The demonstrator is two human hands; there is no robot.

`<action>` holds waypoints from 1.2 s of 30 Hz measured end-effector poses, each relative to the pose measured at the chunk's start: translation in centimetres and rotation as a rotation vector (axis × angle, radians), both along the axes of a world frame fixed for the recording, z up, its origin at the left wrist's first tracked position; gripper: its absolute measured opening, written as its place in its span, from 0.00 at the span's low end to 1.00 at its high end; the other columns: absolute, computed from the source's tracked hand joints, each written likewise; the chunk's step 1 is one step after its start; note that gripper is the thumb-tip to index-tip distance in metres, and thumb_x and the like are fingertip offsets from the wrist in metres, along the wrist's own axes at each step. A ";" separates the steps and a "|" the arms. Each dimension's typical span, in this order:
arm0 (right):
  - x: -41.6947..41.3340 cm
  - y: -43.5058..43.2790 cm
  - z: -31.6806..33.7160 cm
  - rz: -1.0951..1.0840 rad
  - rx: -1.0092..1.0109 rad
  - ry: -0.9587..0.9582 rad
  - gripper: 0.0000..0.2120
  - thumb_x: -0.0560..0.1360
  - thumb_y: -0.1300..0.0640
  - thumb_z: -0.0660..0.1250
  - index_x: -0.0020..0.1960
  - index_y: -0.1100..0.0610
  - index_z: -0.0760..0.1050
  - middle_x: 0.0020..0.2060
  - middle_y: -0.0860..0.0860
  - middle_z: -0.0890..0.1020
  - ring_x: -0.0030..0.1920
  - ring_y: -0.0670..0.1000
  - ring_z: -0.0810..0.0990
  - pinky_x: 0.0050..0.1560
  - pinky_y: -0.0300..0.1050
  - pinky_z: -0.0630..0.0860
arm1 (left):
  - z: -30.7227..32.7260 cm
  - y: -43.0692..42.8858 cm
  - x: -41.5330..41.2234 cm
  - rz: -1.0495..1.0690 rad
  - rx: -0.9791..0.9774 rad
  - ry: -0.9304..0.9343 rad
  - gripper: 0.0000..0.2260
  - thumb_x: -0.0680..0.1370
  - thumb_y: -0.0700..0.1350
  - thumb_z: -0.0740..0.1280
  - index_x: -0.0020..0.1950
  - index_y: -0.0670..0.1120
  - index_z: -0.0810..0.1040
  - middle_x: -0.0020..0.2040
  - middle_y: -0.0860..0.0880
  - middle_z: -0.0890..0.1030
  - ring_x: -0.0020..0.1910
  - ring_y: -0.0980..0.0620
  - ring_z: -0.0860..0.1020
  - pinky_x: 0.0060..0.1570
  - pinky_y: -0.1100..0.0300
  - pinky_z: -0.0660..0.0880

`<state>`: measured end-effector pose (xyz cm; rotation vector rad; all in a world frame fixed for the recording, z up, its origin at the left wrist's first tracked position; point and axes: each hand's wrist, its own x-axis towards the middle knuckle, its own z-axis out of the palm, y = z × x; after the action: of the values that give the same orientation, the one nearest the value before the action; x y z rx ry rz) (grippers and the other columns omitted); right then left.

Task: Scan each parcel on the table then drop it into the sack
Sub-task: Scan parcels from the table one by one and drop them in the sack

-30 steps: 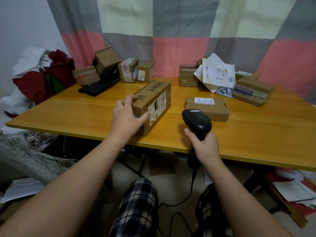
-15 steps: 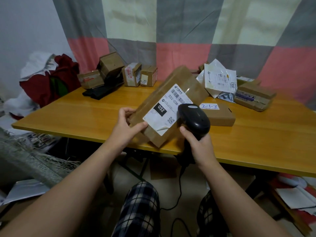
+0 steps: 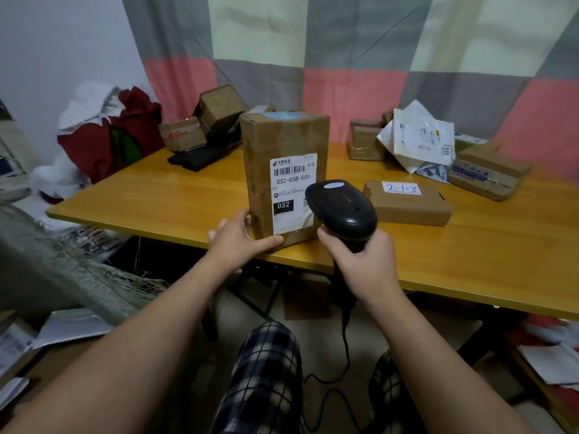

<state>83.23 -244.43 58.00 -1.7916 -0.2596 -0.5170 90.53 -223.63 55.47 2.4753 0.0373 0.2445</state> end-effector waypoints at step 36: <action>-0.5 2.0 -0.2 0.077 -0.037 -0.065 0.07 0.68 0.50 0.71 0.45 0.46 0.77 0.36 0.40 0.81 0.42 0.38 0.80 0.40 0.28 0.72 | 1.3 1.1 -0.8 0.017 -0.387 0.034 0.42 0.54 0.74 0.69 0.63 0.58 0.66 0.48 0.58 0.80 0.55 0.51 0.79 0.64 0.42 0.69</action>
<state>82.76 -242.42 57.83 -1.7948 -0.3840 -0.5186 89.75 -222.57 56.73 2.0947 0.1102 0.1823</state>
